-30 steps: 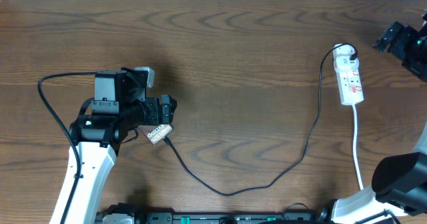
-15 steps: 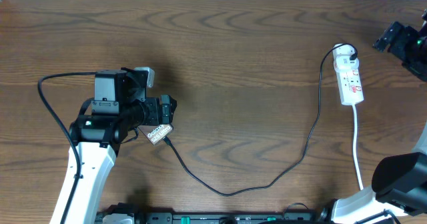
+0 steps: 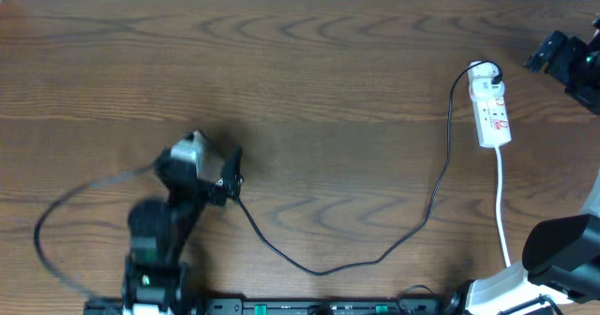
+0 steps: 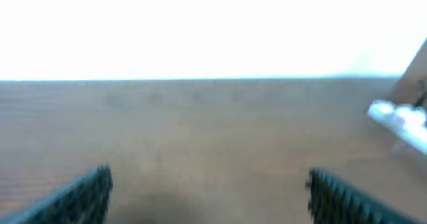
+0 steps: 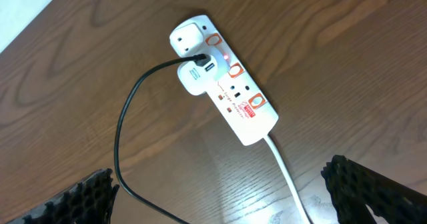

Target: Plug charger to phone and switch on socket

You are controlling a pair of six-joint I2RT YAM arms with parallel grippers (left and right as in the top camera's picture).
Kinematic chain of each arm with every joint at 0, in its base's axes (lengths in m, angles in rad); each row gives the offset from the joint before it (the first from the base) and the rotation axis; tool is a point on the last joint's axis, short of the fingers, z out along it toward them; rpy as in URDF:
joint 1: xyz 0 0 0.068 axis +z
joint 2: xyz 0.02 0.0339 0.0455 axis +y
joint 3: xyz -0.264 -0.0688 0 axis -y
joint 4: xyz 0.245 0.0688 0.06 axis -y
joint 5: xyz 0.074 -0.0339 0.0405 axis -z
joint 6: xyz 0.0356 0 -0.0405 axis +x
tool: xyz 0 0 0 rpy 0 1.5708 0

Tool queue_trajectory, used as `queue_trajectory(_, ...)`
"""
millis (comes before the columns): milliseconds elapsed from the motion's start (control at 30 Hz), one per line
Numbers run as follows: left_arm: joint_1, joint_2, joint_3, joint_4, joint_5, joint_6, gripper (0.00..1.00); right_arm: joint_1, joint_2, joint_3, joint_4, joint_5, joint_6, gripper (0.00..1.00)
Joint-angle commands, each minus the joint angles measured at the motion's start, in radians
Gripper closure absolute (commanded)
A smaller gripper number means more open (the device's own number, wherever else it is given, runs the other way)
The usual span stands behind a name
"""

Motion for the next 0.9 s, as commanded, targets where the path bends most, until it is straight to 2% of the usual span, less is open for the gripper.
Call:
queue_trajectory(0, -0.004, -0.164, -0.121, 0.115, -0.010, 0.027, 0.08, -0.003, 0.000, 0.002, 0.000, 0.004, 0.012, 0.01)
queue_trajectory(67, -0.004, -0.243, -0.153, 0.103, -0.010, 0.059, 0.08, -0.003, 0.000, 0.002, 0.000, 0.004, 0.012, 0.01)
queue_trajectory(367, -0.005, -0.529, -0.151, -0.260, -0.018, 0.086, 0.08, -0.004, 0.000, 0.002, 0.000, 0.004, 0.012, 0.01)
queue_trajectory(600, -0.005, -0.540, -0.151, -0.388, -0.037, 0.089, 0.08, -0.003, 0.000, 0.002, 0.000, 0.004, 0.012, 0.01)
queue_trajectory(633, -0.005, -0.540, -0.151, -0.448, -0.038, 0.089, 0.08, -0.003, 0.000, 0.002, 0.000, 0.004, 0.012, 0.01)
queue_trajectory(867, -0.005, -0.540, -0.151, -0.444, -0.043, 0.089, 0.08, -0.003, 0.000, 0.002, 0.000, 0.004, 0.012, 0.01)
